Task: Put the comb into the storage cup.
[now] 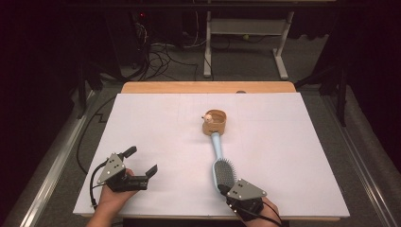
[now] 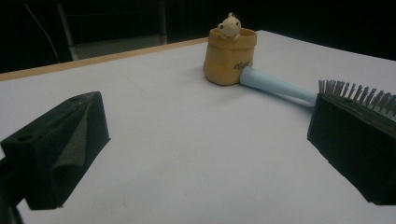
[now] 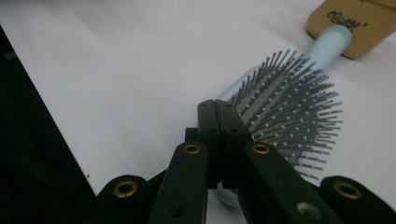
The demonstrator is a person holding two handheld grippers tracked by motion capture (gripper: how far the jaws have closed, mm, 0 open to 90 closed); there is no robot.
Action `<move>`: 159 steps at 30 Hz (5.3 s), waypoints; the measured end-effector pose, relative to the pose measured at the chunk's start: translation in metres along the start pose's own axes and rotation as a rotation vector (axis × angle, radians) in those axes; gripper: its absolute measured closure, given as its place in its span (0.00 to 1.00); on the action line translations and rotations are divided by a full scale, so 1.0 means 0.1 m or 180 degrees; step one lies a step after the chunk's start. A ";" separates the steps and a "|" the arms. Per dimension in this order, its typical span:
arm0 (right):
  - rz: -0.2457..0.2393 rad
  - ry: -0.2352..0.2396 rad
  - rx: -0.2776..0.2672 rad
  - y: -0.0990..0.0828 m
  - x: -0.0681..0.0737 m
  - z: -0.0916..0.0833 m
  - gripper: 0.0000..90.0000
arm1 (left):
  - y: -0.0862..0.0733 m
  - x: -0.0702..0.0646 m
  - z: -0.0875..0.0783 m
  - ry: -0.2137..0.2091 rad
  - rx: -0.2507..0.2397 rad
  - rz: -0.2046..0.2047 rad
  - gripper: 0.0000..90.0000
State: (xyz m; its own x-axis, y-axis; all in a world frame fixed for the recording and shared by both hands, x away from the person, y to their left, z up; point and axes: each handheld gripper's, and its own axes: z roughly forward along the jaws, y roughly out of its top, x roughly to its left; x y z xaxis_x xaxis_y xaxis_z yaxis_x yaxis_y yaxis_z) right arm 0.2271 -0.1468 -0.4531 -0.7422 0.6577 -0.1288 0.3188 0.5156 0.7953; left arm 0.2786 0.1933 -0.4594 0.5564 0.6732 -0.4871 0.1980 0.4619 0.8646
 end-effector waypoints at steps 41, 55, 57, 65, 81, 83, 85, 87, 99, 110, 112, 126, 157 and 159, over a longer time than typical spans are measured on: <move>0.0163 -0.0402 0.0025 -0.15 -0.48 -0.06 1.00 | -0.01 0.00 0.04 0.0127 -0.0006 0.0104 0.00; 0.0591 -0.0475 -0.0385 -0.18 -0.80 -0.27 0.97 | -0.01 0.01 0.05 0.0134 -0.0004 0.0066 0.00; 0.0678 -0.0583 -0.0395 -0.22 -0.92 -0.30 0.95 | -0.01 0.01 0.05 0.0141 -0.0010 0.0052 0.00; 0.1084 -0.0777 -0.0462 -0.43 -1.30 -0.39 0.84 | 0.00 0.02 0.04 0.0156 -0.0018 -0.0013 0.00; 0.1132 -0.0503 -0.0680 -0.50 -1.38 -0.40 0.26 | 0.01 0.02 0.02 0.0100 -0.0018 -0.0008 0.00; 0.1148 -0.0472 -0.0707 -0.49 -1.37 -0.40 0.17 | 0.01 0.02 0.02 0.0091 -0.0012 -0.0020 0.00; 0.1139 -0.0456 -0.0702 -0.48 -1.37 -0.39 0.13 | 0.01 0.02 0.02 0.0090 -0.0017 -0.0020 0.00; 0.1150 -0.0442 -0.0694 -0.48 -1.36 -0.37 0.05 | 0.02 0.02 0.02 0.0088 -0.0023 -0.0024 0.00; 0.1031 -0.0489 -0.0784 -0.41 -1.26 -0.40 0.00 | -0.01 0.02 0.05 0.0098 0.0043 0.0006 0.00; 0.1000 -0.0404 -0.0363 -0.31 -1.23 -0.27 0.00 | -0.02 0.04 0.05 0.0090 0.0062 0.0035 0.00; 0.0969 -0.0396 -0.0266 -0.30 -1.24 -0.25 0.00 | -0.02 0.06 0.05 0.0088 0.0075 0.0050 0.00; 0.0864 -0.0264 0.0284 -0.29 -1.23 -0.17 0.00 | 0.03 0.05 0.04 0.0038 0.0001 -0.0100 0.00; 0.0635 0.0153 0.0887 -0.31 -1.15 0.04 0.00 | -0.01 0.04 0.06 0.0036 0.0022 -0.0047 0.00; 0.0600 0.0156 0.0910 -0.30 -1.13 0.05 0.00 | -0.01 0.04 0.06 0.0029 0.0012 -0.0050 0.00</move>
State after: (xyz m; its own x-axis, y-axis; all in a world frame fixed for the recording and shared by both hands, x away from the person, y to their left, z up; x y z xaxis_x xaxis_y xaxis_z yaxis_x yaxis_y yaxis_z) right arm 0.3044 -0.2343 -0.4656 -0.6798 0.7324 0.0389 0.6002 0.5251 0.6033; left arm 0.2849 0.1919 -0.4614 0.5458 0.6711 -0.5018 0.2098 0.4703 0.8572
